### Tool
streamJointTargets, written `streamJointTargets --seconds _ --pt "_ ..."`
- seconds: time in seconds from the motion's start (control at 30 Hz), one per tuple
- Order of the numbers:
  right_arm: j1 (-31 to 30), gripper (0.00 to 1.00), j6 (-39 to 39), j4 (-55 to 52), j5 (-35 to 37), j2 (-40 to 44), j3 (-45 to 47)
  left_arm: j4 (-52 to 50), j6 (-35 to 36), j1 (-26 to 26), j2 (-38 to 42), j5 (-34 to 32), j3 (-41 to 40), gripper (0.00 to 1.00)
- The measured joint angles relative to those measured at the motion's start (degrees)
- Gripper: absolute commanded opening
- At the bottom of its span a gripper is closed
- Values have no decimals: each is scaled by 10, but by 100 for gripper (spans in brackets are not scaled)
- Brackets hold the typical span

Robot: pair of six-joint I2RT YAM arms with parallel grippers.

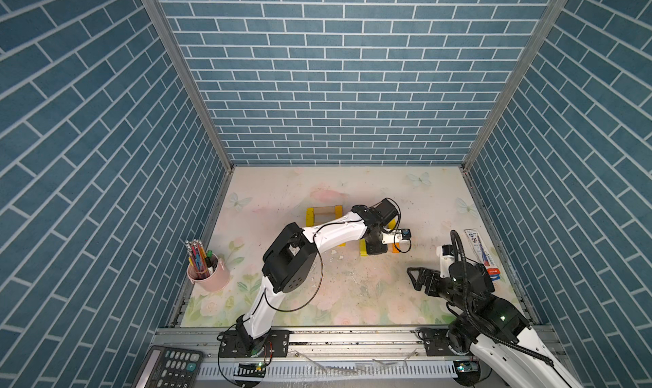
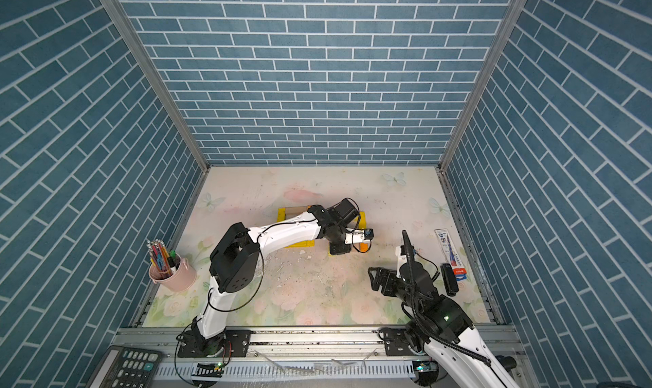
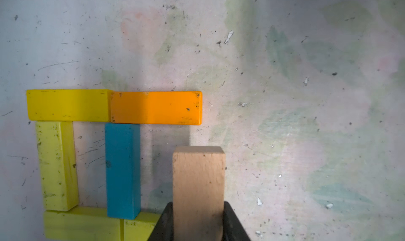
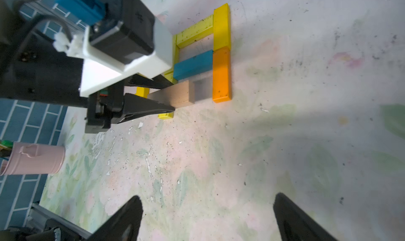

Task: Assemble the number 8 with building blocks
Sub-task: Assemble the building block at the center of the board.

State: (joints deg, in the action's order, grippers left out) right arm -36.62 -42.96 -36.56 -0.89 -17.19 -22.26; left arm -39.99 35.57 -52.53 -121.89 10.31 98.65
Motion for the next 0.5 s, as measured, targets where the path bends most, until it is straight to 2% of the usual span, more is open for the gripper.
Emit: streamJointTargets --seconds 0.5 --pt "0 94 10 22 -18 -9 0 -2 1 4 -44 0 31 29"
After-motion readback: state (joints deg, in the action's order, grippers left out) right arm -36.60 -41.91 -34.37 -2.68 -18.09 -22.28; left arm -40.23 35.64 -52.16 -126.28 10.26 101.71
